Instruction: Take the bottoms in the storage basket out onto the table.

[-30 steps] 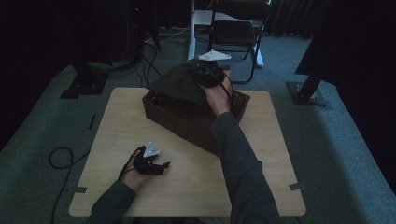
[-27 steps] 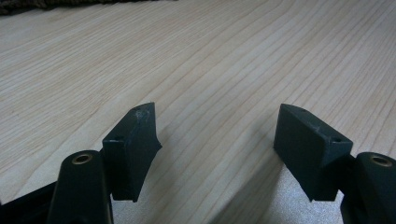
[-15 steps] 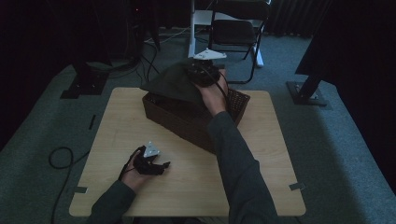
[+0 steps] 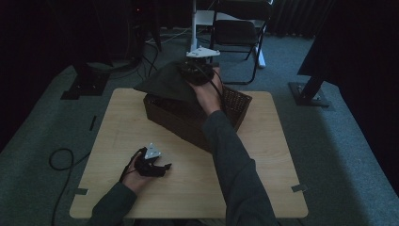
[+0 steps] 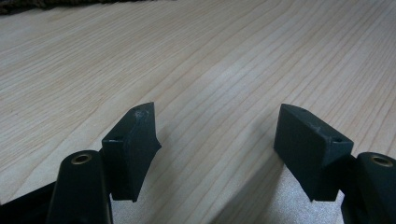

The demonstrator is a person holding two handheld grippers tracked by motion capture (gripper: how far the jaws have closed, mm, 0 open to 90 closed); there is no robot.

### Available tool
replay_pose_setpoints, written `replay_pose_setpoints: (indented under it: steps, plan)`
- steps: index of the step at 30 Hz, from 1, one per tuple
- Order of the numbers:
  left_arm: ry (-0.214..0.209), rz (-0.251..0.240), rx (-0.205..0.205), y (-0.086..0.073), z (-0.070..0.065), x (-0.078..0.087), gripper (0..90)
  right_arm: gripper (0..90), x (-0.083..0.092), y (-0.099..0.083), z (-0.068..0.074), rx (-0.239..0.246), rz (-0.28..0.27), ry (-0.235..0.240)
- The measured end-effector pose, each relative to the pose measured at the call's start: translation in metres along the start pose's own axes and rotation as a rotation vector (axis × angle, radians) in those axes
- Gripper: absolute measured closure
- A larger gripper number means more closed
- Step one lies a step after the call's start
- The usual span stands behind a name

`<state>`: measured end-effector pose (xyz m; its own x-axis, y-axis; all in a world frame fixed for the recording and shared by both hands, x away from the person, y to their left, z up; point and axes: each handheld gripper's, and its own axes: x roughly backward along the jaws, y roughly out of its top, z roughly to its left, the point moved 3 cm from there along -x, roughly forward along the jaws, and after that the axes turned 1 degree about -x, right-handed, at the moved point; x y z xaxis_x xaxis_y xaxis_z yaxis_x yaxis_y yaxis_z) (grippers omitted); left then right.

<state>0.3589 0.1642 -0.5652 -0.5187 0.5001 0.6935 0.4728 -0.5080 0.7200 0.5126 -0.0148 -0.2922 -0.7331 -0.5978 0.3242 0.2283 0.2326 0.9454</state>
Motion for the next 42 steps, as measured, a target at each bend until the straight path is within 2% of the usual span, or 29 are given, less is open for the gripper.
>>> replay_pose_setpoints:
  steps: [12,25,42]
  plan:
    - [-0.003,-0.003,0.001,0.000,-0.001,0.000,30.4,73.4,-0.011,0.004,0.017,0.013,-0.002,0.039]
    - [-0.008,-0.006,-0.001,0.000,-0.002,0.000,30.4,73.4,-0.013,0.009,0.029,0.004,-0.022,0.080]
    - [-0.013,0.000,-0.009,-0.002,-0.005,0.002,30.4,73.3,-0.019,0.016,0.047,0.030,-0.031,0.118]
